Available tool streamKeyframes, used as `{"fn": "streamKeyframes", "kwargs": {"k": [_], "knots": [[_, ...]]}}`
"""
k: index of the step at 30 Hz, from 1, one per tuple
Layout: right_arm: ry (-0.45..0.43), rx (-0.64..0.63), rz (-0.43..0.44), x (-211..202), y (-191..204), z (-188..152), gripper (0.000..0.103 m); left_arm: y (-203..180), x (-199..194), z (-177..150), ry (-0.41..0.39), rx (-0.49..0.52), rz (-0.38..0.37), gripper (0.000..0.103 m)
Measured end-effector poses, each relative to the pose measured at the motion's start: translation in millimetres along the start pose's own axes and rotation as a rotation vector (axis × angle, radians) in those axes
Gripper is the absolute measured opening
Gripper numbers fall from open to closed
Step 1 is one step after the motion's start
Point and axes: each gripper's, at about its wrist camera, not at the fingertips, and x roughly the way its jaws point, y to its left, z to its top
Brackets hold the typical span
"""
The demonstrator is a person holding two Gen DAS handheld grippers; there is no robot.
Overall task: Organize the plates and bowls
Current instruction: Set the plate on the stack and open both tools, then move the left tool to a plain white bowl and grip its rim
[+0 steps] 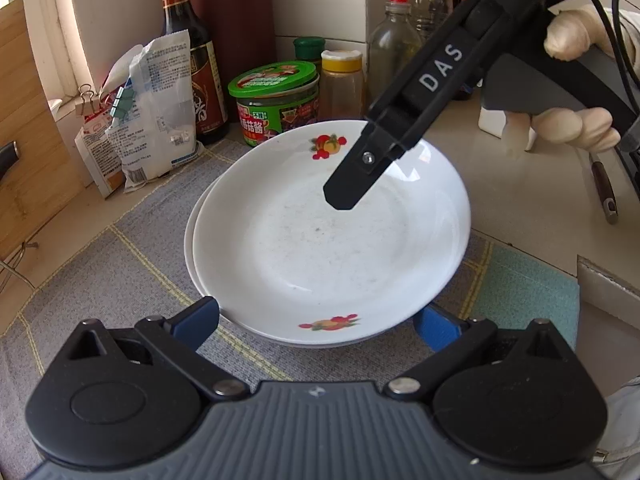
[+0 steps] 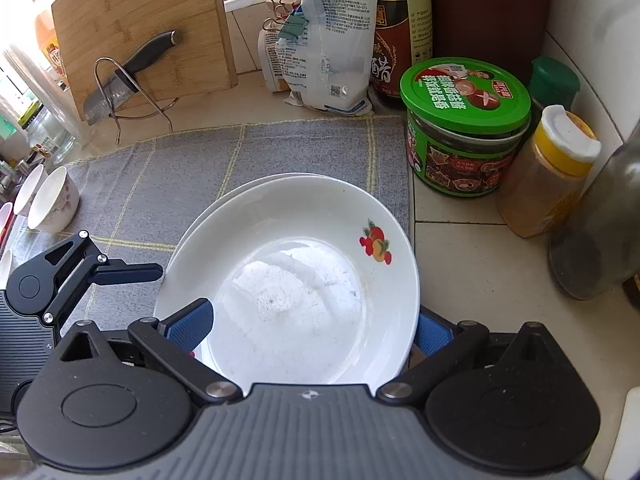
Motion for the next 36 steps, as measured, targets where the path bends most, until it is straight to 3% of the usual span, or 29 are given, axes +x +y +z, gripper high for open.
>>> {"fn": "streamKeyframes", "kwargs": {"k": [25,31,36], "knots": [[0.018,-0.044,-0.083,2,9,-1,0.103,1,-3,3,-0.014,0.002,0.007,0.102],[-0.030,-0.112,-0.124,-6,21,0,0.103,6,-15,4,-0.057,-0.038,0.005,0.102],[-0.083,-0.137,-0.136,-13,30,-2,0.103,15,-29,1,-0.110,-0.097,0.052,0.102]]}}
